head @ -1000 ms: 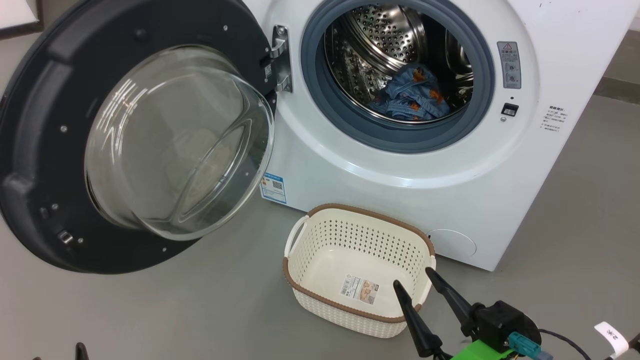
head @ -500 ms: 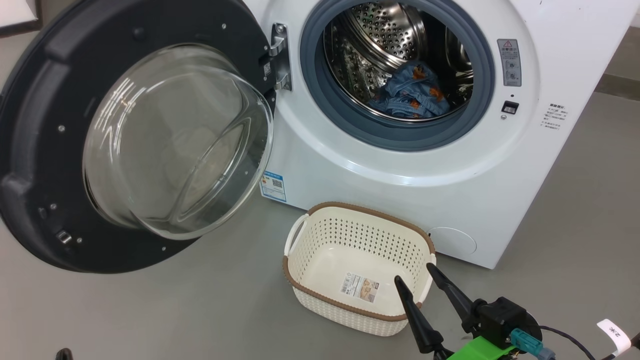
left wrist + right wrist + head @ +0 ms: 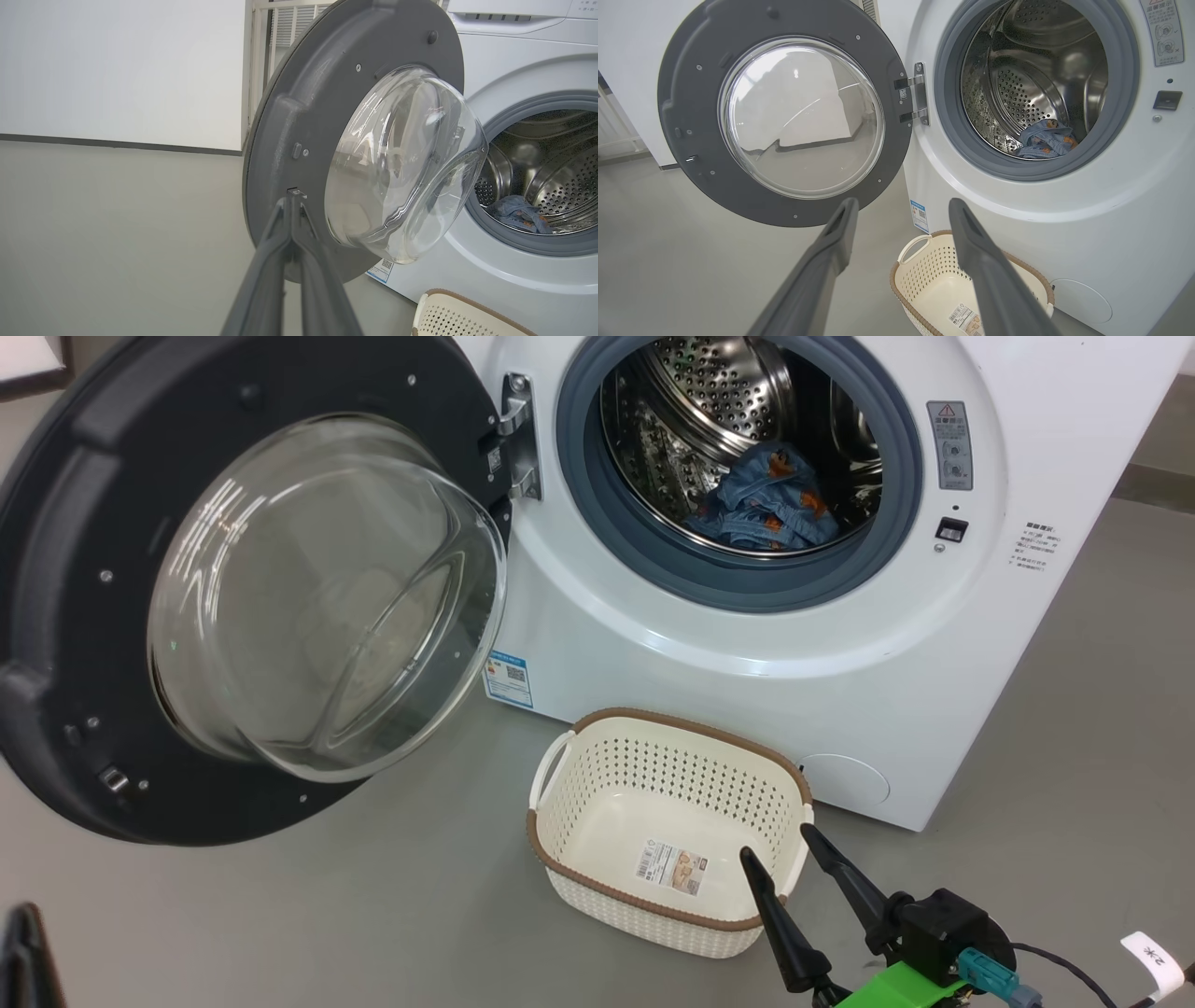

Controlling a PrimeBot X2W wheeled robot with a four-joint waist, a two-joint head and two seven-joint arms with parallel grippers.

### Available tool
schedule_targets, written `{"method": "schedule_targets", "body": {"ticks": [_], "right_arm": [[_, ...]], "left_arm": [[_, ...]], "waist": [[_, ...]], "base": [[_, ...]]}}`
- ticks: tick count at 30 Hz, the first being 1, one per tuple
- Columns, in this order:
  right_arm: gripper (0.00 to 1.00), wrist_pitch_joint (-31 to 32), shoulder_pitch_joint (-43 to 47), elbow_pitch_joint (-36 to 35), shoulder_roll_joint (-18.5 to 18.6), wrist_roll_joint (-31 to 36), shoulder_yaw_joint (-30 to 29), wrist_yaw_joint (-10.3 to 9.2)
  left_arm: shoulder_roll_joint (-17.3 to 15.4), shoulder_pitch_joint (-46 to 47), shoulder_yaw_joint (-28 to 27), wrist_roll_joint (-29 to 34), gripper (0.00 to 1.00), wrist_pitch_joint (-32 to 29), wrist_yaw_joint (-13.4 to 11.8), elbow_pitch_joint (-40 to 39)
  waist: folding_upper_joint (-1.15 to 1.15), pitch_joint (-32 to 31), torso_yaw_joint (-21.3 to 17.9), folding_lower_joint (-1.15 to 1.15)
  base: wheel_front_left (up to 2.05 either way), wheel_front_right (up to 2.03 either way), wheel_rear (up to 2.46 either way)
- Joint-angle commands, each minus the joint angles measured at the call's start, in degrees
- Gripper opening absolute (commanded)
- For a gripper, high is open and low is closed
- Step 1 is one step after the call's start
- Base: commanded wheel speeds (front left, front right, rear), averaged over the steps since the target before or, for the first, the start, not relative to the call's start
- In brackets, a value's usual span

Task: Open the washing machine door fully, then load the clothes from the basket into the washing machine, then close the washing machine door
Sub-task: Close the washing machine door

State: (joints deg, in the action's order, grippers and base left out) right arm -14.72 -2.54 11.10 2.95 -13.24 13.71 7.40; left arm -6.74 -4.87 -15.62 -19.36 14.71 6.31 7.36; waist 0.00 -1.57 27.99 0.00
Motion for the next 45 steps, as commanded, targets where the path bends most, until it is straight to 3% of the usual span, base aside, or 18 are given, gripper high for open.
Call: {"method": "schedule_targets", "body": {"ticks": [1, 14, 28, 37, 45], "right_arm": [[1.0, -0.3, -1.2, -1.6, -0.1, -0.2, 1.1, 0.09], [1.0, -0.3, -1.7, -1.4, -0.1, -0.4, 1.6, 0.09], [1.0, -0.3, -3.8, -0.8, -0.1, 0.4, 2.3, 0.09], [1.0, -0.3, -5.6, -0.2, -0.1, 1.4, 2.7, 0.09], [1.0, 0.1, -6.8, 0.0, -0.1, 2.0, 2.7, 0.09]], "left_arm": [[-1.9, 3.2, -2.2, -0.3, 0.0, 0.3, 0.3, -1.0], [-11.7, 15.5, -4.3, -12.3, 0.0, -3.7, 1.1, 5.4], [-20.9, 32.3, -7.0, -40.8, 0.0, -15.0, 1.2, 21.1], [-25.8, 39.6, -9.6, -56.9, 0.0, -26.2, 1.2, 32.0], [-28.2, 42.9, -12.4, -63.4, 0.0, -31.2, 1.2, 37.8]], "waist": [[0.0, 0.1, 0.0, 0.0], [0.0, 1.0, -1.1, 0.0], [0.0, 4.3, -3.2, 0.0], [0.0, 6.5, -5.0, 0.0], [0.0, 8.2, -6.6, 0.0]], "base": [[0.0, 0.0, 0.0], [0.0, 0.0, 0.0], [0.0, 0.0, 0.0], [0.0, 0.0, 0.0], [0.0, 0.0, 0.0]]}}
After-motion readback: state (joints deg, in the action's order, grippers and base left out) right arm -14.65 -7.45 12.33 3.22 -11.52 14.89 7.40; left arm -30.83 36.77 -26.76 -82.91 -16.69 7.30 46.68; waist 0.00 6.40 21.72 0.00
